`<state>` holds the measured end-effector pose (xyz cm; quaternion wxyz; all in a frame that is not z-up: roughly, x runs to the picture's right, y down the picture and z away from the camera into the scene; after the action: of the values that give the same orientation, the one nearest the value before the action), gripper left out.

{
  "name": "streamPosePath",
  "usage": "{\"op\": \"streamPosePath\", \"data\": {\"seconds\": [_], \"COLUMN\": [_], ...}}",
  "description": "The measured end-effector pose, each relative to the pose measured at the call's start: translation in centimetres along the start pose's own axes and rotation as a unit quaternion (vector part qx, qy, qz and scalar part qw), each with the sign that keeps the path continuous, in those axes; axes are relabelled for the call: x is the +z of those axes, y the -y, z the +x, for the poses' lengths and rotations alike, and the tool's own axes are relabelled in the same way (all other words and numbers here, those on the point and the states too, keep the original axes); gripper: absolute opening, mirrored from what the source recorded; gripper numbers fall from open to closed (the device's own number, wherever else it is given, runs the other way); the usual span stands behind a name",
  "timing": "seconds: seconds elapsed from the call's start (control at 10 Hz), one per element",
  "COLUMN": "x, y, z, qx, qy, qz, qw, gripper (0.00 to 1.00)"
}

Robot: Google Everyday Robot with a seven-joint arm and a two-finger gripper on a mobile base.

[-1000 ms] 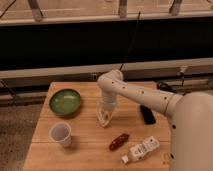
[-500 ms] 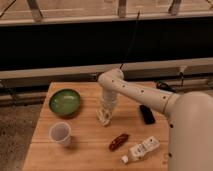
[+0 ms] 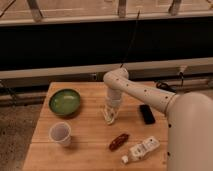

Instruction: Wipe the white sponge on the table

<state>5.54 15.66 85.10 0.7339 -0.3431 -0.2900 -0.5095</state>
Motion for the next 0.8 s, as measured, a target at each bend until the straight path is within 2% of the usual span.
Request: {"op": "streamPosePath", "data": {"seconds": [0.5,0.8], "x": [-1.0,-1.4], "y": [-2.6,-1.2], "z": [4.4,6.1], "qx": [0.068,0.069], "qy": [-0.007,-0.012], "qz": [-0.005,-0.004], "qw": [0.9977,0.9975], "gripper": [0.00,0.00]}}
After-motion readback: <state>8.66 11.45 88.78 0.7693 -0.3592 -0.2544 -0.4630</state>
